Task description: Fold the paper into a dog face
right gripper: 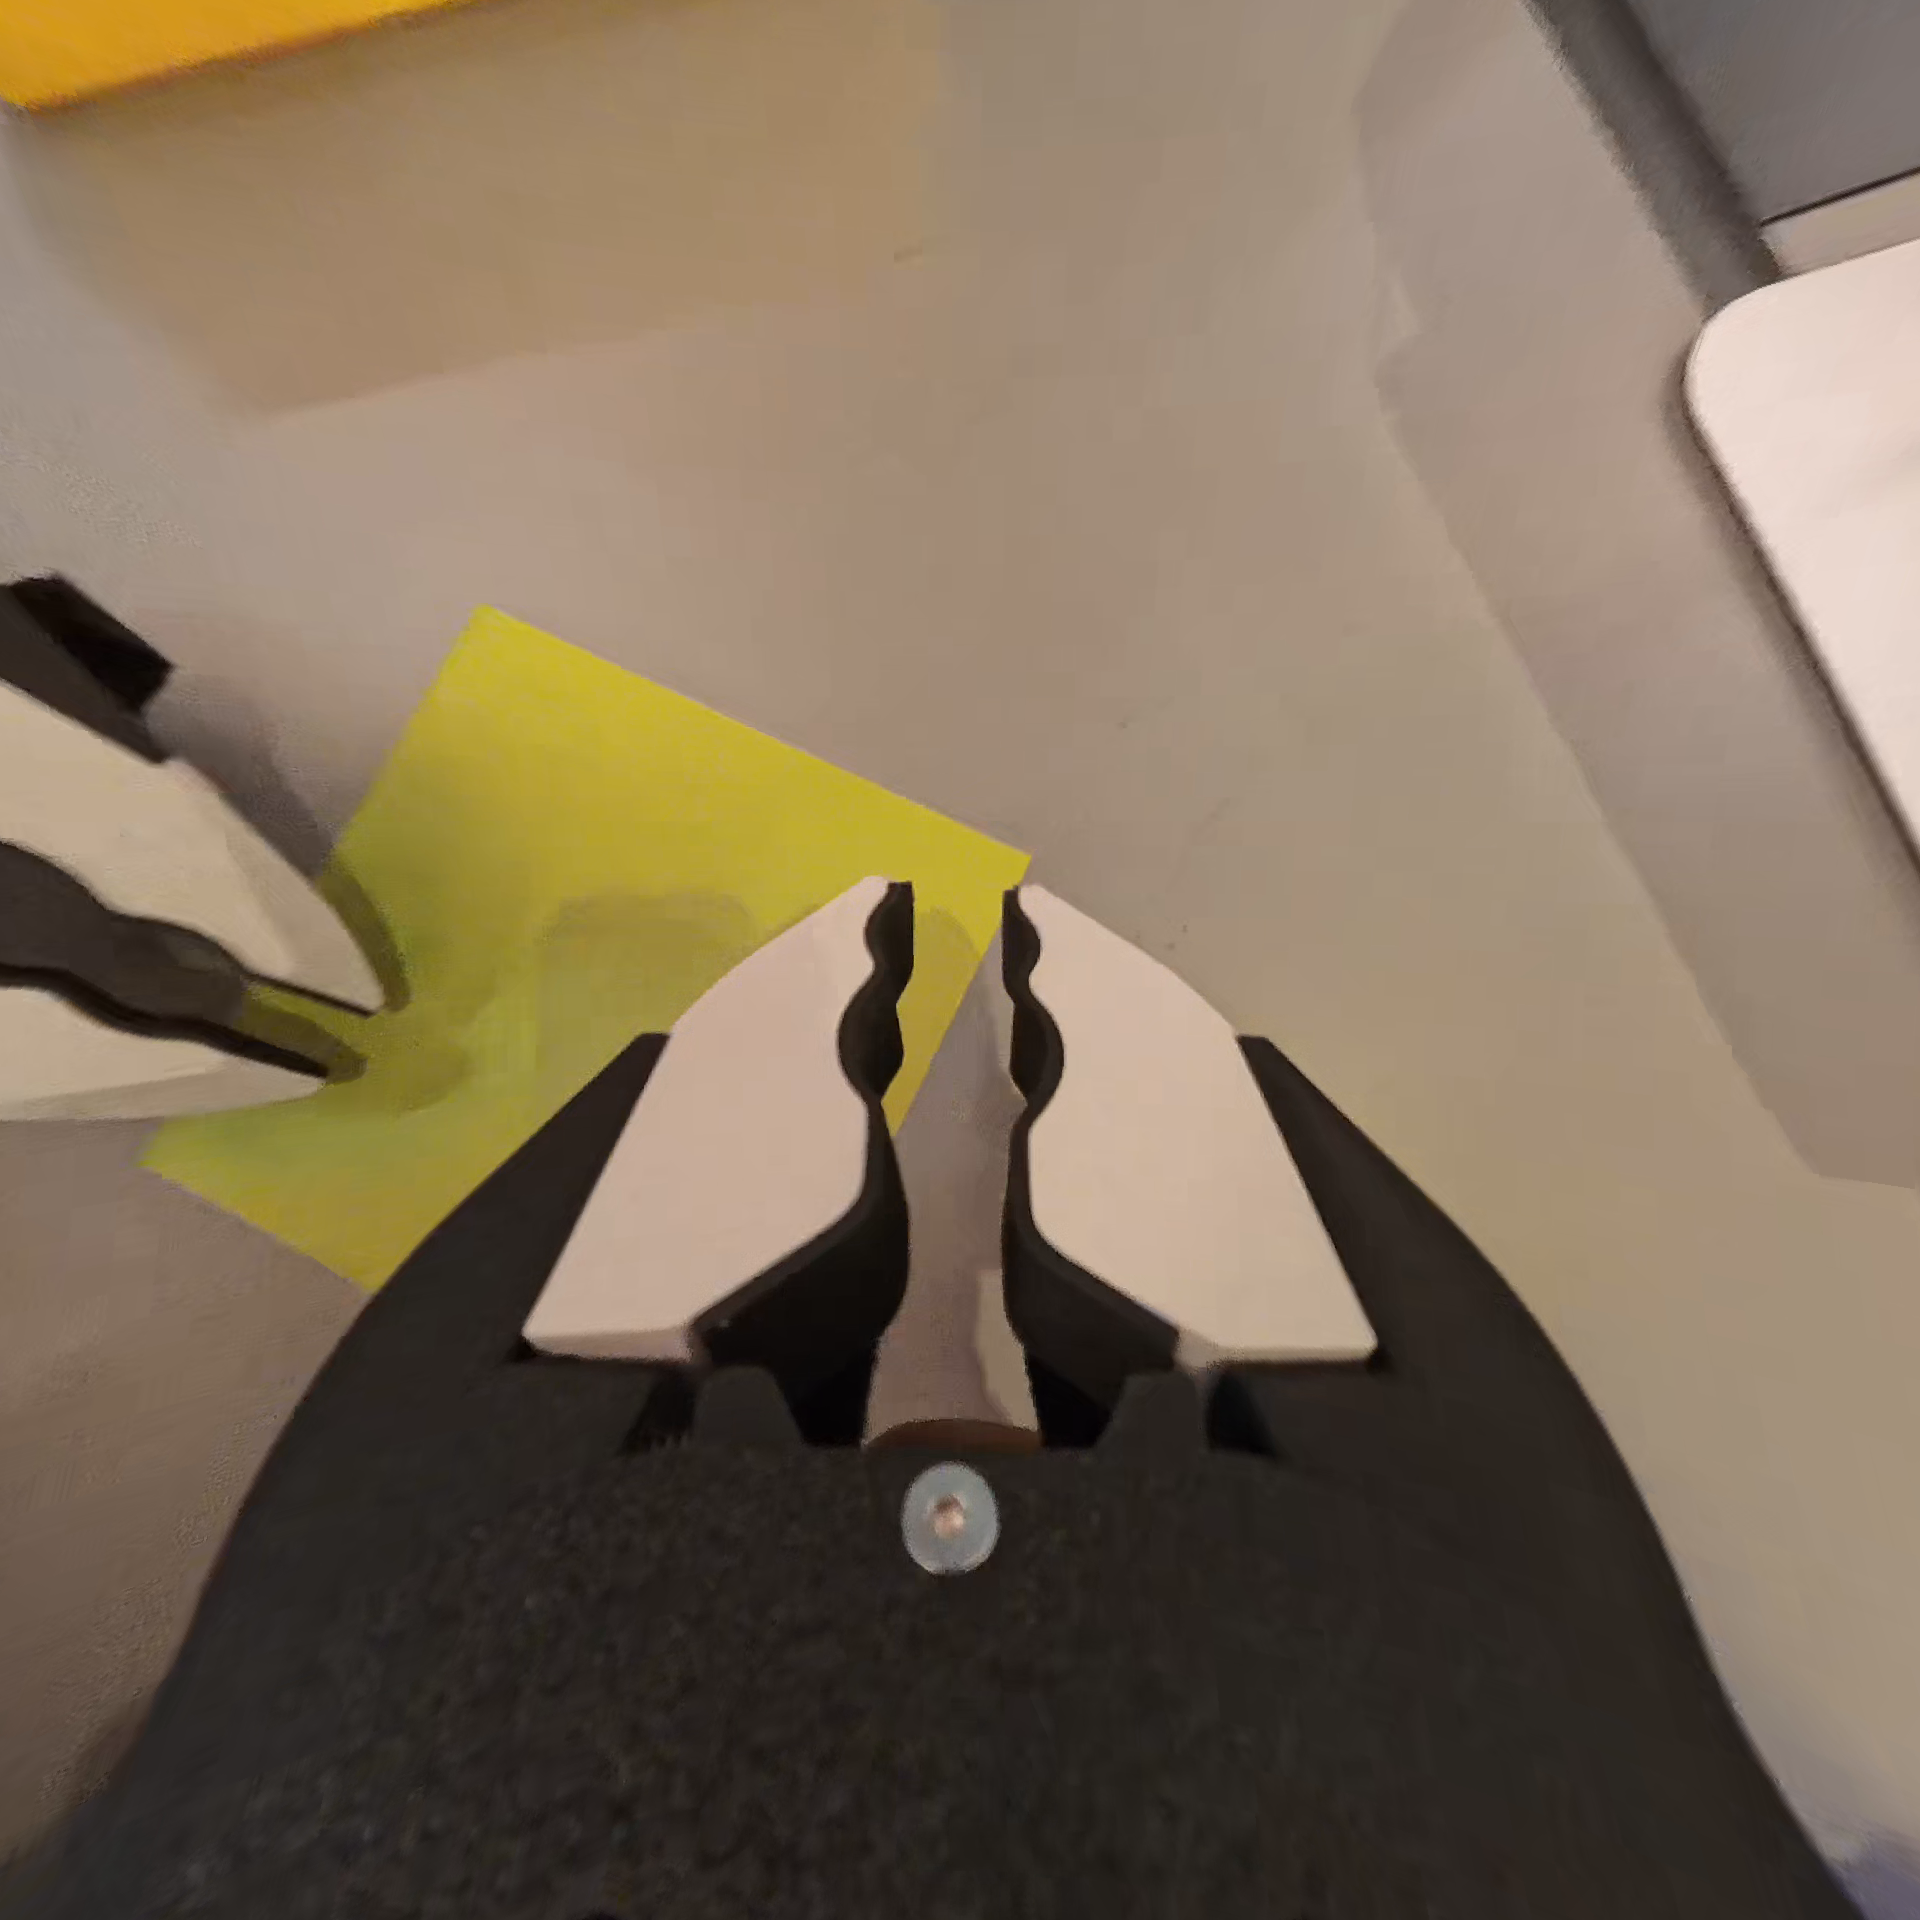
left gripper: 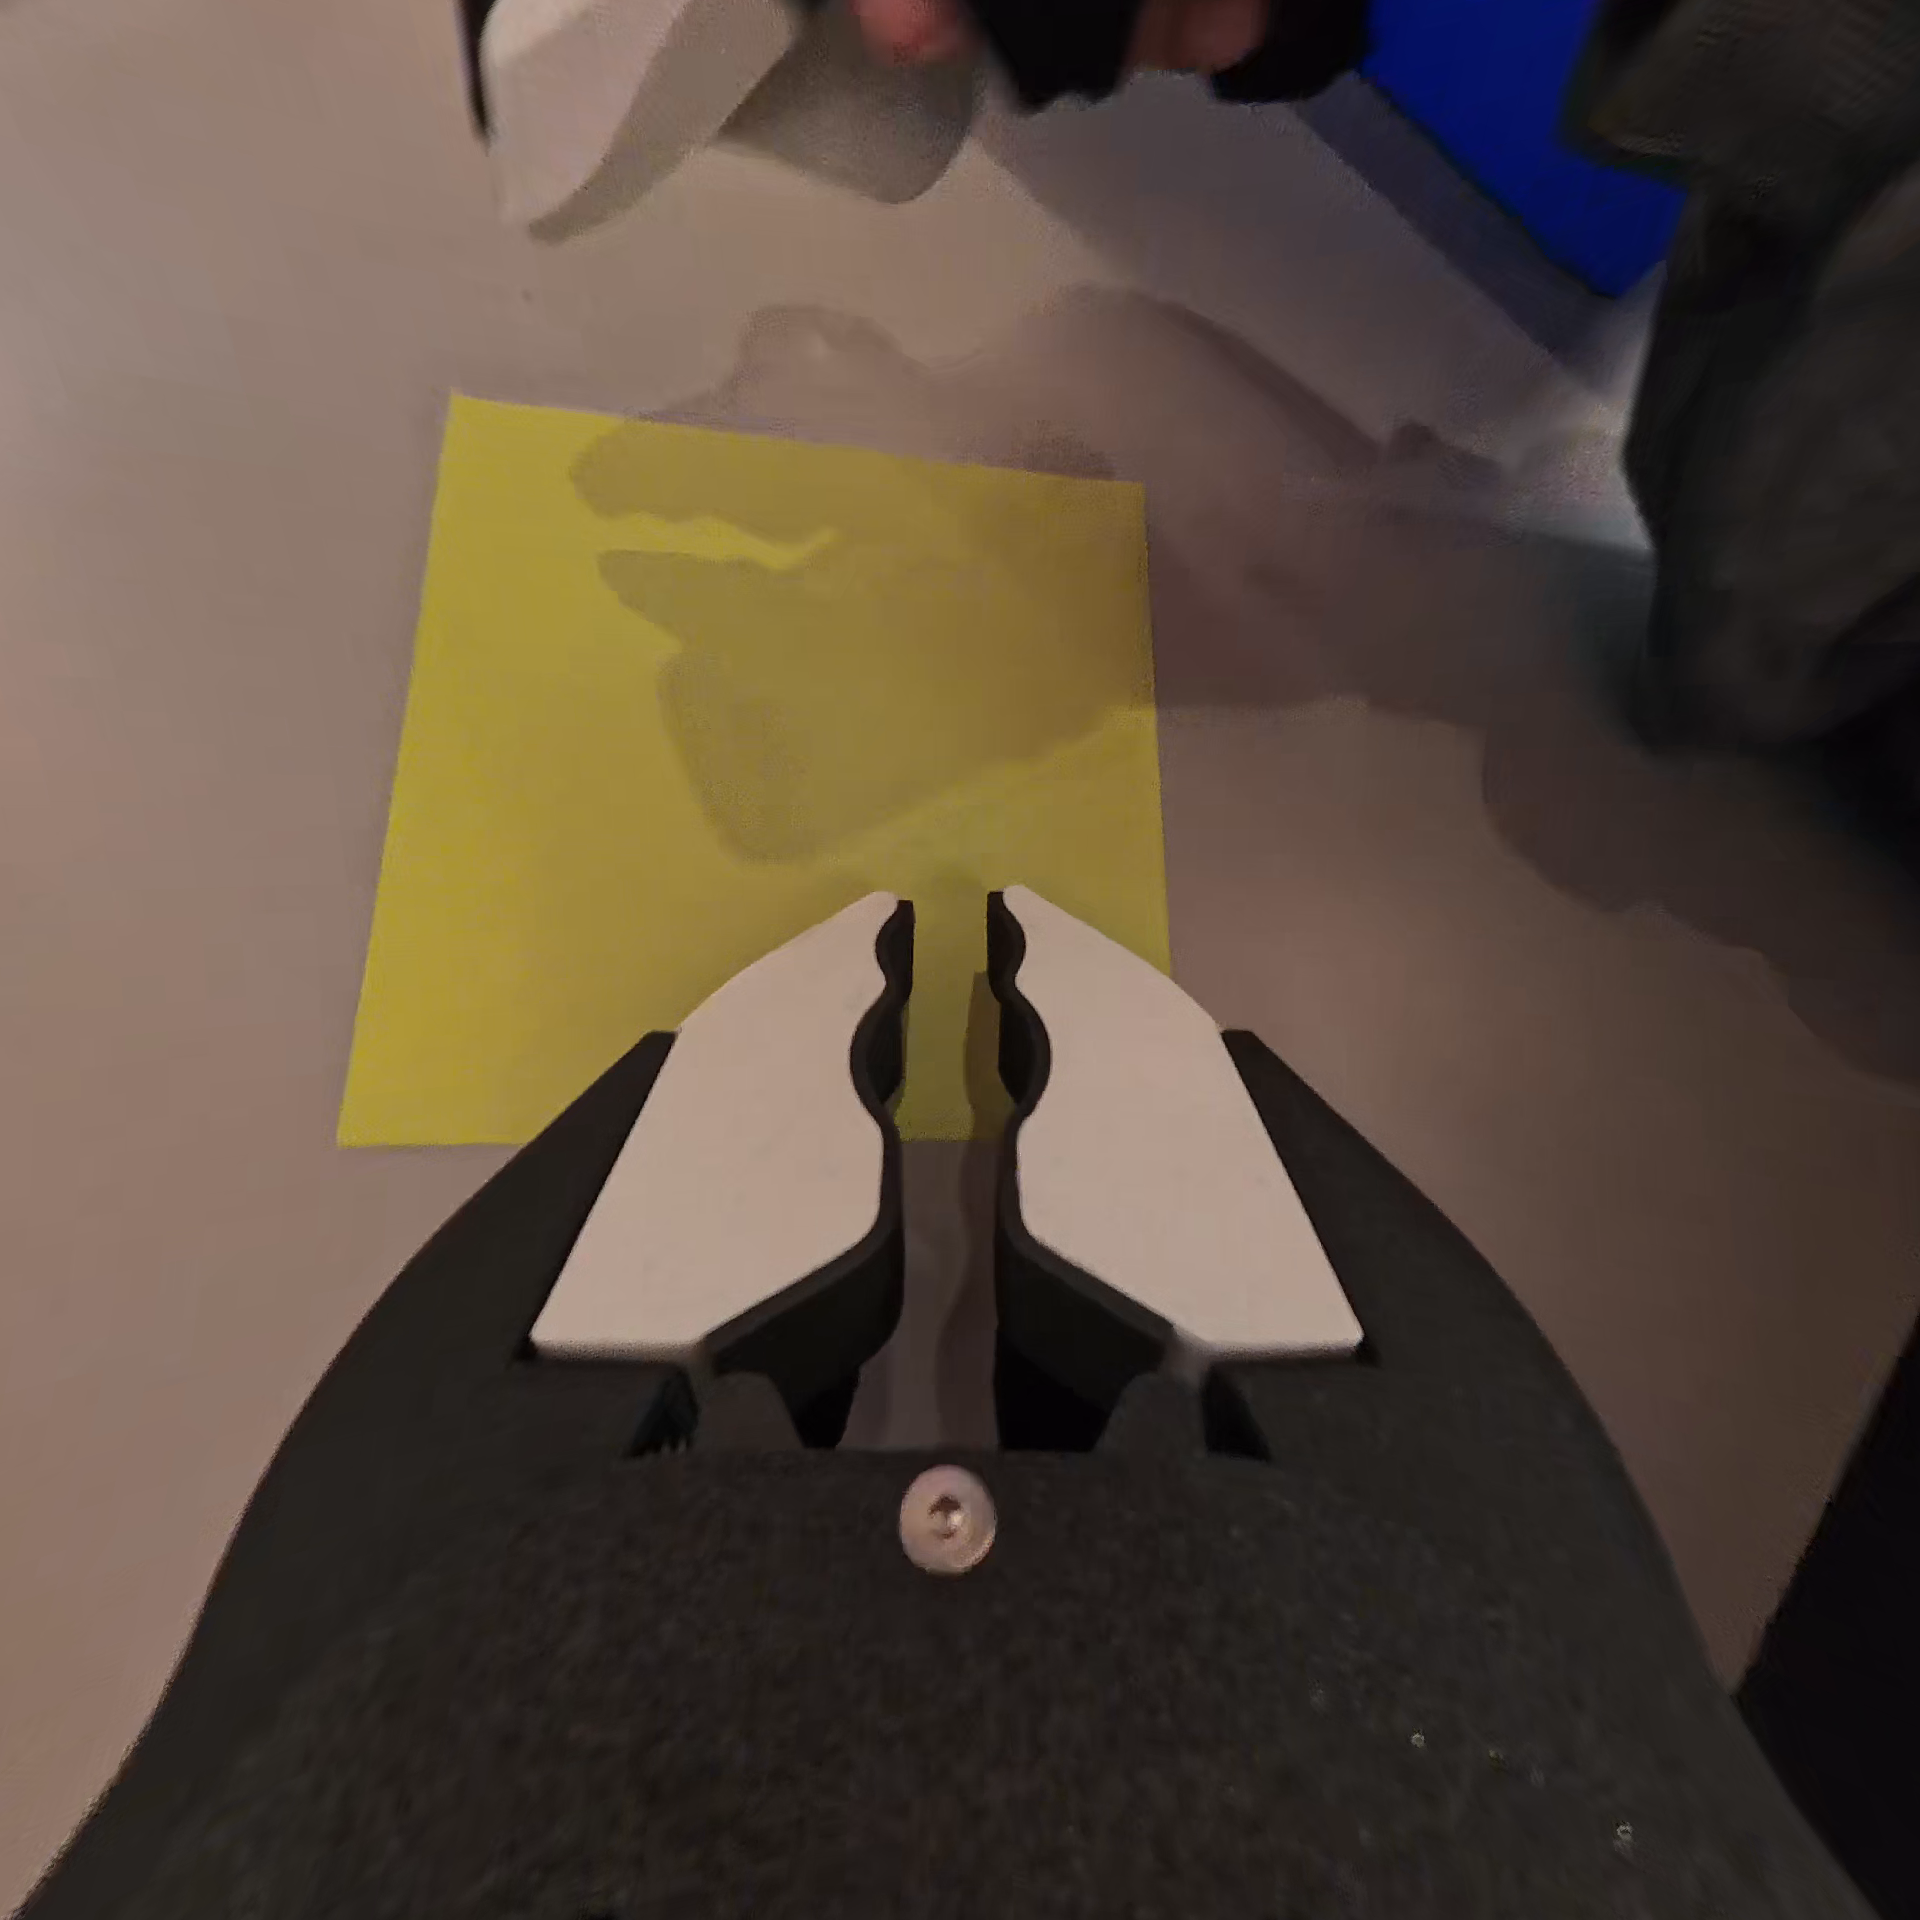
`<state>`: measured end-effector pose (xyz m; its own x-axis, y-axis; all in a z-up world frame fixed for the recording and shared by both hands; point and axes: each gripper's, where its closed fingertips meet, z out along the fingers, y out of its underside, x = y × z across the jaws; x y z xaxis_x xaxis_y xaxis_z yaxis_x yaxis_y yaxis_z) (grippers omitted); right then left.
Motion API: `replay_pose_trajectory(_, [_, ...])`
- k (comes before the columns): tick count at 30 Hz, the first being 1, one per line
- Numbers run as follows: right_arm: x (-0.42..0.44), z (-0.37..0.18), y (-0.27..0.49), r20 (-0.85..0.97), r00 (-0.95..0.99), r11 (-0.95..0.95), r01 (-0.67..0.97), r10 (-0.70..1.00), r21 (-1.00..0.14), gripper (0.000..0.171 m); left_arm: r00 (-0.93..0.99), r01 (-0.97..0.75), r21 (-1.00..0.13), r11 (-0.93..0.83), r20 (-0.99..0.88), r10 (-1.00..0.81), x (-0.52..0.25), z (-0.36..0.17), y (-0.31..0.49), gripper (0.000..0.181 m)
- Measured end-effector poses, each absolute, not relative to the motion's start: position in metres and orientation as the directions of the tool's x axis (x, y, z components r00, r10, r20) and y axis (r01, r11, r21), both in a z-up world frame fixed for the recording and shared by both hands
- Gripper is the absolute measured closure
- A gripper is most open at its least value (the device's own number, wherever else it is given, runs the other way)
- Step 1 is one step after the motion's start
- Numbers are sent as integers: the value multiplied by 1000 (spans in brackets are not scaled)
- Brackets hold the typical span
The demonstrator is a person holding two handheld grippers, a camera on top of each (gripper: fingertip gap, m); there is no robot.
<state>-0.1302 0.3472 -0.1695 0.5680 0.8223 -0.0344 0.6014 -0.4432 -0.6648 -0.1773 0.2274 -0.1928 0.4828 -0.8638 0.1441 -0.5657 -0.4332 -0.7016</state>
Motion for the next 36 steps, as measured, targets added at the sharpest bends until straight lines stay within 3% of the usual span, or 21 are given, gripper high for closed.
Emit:
replay_pose_trajectory(1, [-132,-178,352,-49,550,-448,621,834,-643,155,494,-573,-703,-422,116,-862,-175,-194,232,171])
replay_pose_trajectory(14, [-137,-207,368,2,407,-289,653,914,-700,152,548,-603,-671,-432,46,-835,-184,-210,264,181])
replay_pose_trajectory(36, [-149,-207,349,-133,305,-314,687,943,-655,147,551,-617,-663,-423,19,-834,-184,-210,263,181])
